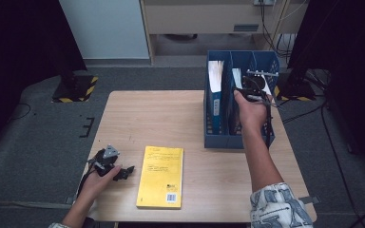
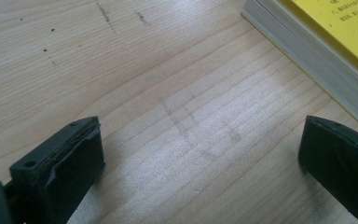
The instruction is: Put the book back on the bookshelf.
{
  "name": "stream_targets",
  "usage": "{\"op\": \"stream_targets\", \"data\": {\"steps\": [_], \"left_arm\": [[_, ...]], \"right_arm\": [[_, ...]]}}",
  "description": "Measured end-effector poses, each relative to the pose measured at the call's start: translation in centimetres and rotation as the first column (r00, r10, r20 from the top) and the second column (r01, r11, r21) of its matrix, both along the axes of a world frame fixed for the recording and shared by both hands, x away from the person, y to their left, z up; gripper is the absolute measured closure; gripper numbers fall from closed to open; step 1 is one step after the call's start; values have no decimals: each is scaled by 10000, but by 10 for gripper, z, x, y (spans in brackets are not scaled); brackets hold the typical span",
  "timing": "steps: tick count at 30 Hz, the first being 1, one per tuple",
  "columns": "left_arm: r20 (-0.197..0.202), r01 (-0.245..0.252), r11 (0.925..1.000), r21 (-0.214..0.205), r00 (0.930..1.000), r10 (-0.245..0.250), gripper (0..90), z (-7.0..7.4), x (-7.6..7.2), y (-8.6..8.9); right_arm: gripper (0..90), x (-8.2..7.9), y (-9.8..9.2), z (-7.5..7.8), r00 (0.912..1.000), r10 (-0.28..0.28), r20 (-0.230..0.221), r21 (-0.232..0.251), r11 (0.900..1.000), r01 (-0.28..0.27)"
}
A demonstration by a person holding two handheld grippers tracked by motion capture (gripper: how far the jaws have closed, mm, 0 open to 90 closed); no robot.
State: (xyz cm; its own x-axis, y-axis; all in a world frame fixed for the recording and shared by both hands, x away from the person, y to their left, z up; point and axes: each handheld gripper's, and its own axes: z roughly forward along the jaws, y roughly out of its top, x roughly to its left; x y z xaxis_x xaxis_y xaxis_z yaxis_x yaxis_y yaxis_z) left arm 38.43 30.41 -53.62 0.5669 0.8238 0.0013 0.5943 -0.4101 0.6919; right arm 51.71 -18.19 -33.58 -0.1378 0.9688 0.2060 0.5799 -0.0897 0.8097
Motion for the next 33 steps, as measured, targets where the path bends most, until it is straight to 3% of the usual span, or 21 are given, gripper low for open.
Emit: {"op": "stream_targets", "data": {"steps": [11, 15, 21, 33], "left_arm": [[11, 25, 10000, 3, 10000, -25, 0, 0, 0, -1], [15, 30, 10000, 3, 10000, -30, 0, 0, 0, -1], [17, 35, 10000, 2, 10000, -35, 0, 0, 0, -1], [4, 52, 10000, 11, 10000, -52, 0, 0, 0, -1]], "right_arm": [[707, 4, 0, 2, 9999, -91, -144, 191, 9998, 94], [730, 2, -2, 3, 9996, -260, -67, -169, 9995, 259], [735, 5, -5, 5, 9988, -486, 57, -317, 9983, 487], [736, 22, -7, 12, 9975, -680, 200, -624, 9957, 691]]}}
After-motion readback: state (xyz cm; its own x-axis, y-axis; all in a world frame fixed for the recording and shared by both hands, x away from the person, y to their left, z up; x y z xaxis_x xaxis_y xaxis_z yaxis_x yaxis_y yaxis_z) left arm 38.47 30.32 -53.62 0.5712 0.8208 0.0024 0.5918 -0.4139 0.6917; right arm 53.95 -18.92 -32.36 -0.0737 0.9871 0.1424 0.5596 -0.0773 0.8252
